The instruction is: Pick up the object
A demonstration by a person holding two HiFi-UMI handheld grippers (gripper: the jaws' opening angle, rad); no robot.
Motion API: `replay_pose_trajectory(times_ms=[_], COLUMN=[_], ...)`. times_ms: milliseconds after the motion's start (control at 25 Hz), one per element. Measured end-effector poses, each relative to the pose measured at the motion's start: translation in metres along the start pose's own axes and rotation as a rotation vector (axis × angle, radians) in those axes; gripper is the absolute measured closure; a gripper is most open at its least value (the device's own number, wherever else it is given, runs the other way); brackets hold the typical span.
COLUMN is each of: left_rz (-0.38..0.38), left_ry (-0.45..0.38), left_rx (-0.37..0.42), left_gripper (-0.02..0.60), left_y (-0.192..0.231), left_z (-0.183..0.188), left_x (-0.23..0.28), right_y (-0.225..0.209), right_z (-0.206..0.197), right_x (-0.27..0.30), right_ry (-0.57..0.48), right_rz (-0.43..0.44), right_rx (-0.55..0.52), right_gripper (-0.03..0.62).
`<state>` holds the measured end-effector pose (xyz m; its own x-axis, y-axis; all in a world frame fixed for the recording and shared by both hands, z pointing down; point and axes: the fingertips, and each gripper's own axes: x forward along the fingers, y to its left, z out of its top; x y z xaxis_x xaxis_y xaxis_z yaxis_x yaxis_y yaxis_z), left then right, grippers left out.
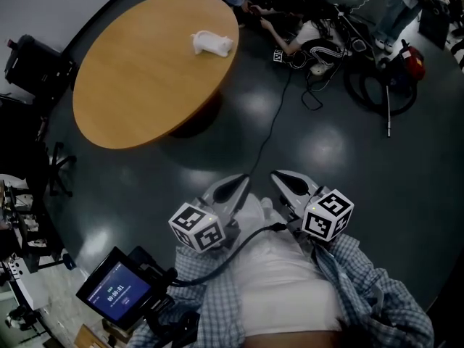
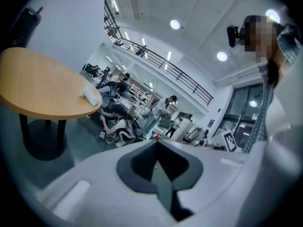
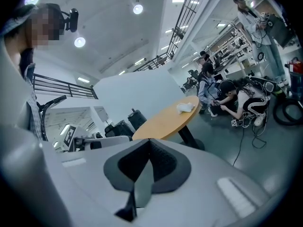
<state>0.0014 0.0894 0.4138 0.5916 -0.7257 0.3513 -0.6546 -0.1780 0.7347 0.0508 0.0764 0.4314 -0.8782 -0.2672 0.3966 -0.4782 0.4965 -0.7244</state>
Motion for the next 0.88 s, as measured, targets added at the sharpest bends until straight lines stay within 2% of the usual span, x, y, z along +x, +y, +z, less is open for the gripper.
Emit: replay_pose_trajectory(times_ms=[240, 680, 760, 880], left_rz=[-0.028, -0.022, -0.011, 0.019], left_ry=[0.007, -0.004, -0.015, -0.024], left_rx=[0.029, 0.074, 0.079, 0.05], left_gripper=[0.578, 0.578, 0.579, 0.578], left_y=[-0.001, 0.003, 0.011, 0.051], left_z=[-0.002, 0.005, 0.014, 0.039], left_x=[-0.001, 0.0, 0.004, 0.031], right_y=[-0.001, 0.001, -0.004, -0.033], right_z=[-0.004, 0.001, 0.009, 0.035], right_x=[0.001, 0.003, 0.011, 0.048], right_ry=[-0.024, -0.056, -0.061, -0.039], right_rz=[-0.017, -0.011, -0.002, 0.01], right_rx=[-0.012, -0.042, -0.048, -0.052], right_gripper=[0.589, 0.588, 0.589, 0.589])
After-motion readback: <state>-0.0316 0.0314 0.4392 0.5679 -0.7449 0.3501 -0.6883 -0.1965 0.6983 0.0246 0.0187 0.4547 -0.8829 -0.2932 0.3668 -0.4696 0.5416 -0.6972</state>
